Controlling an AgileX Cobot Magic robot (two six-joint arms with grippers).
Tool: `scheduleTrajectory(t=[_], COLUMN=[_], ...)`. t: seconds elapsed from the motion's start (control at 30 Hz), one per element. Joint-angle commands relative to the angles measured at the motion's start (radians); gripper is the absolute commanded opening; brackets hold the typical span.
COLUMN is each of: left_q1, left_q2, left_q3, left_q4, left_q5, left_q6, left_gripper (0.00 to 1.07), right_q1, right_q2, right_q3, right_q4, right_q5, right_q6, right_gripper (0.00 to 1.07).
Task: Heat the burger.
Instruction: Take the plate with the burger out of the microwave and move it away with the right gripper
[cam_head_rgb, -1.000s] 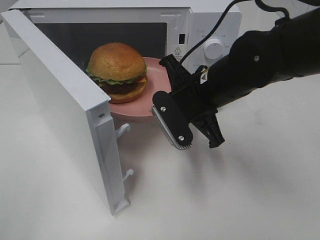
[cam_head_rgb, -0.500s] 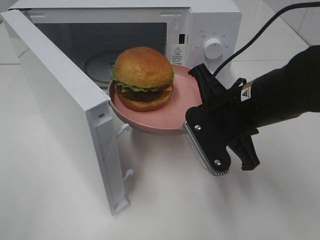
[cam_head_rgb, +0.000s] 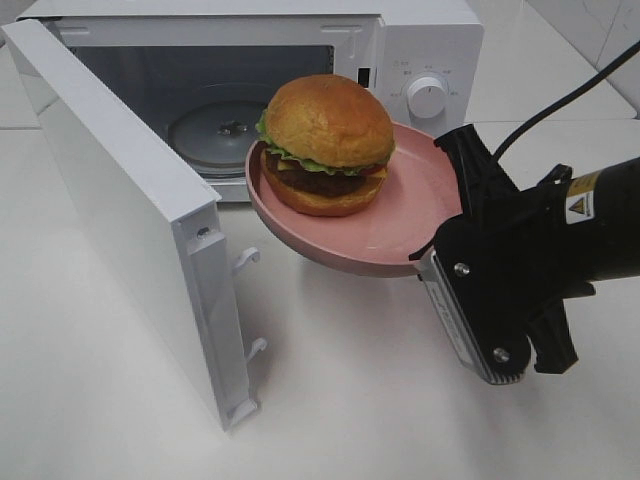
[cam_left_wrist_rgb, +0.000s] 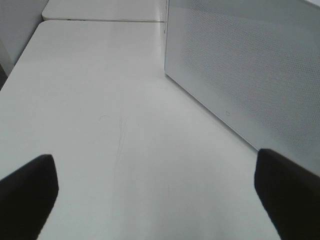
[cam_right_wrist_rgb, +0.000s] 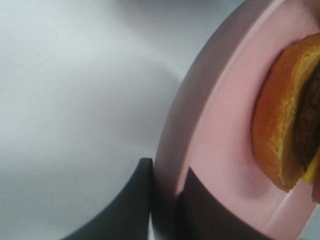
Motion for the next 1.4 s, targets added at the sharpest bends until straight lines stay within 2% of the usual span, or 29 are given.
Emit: scheduleTrajectory(t=[0.03,0.6,0.93,1.3,1.4], left_q1=[0.005,0.005,0.005,0.005,0.005], left_q2=[-0.019,-0.019,-0.019,-0.019,-0.019], left_q3=[0.002,0.002,0.002,0.002,0.002], left_q4=[-0.001,-0.001,-0.001,-0.001,-0.001], left_q5=[-0.011,-0.011,-0.011,-0.011,-0.011], left_q6=[-0.004,-0.004,-0.004,-0.004,-0.004], left_gripper=[1.00,1.00,1.00,1.00,1.00], right_q1=[-0.006,-0.006,-0.006,-0.006,-0.006], right_q2=[-0.082,-0.294,-0.415,-0.441,-0.441], right_q3=[0.010,0.084,0.096,0.121,0.126], right_q4=[-0.055,-0.263,-0.454,-0.626,-0.640], right_q5=[0.004,0.145,0.294,0.396,0.403], right_q6=[0.054,0.270,0.476,0.744,0.770], right_gripper=[0.00,0.00,0.00,0.00,0.00])
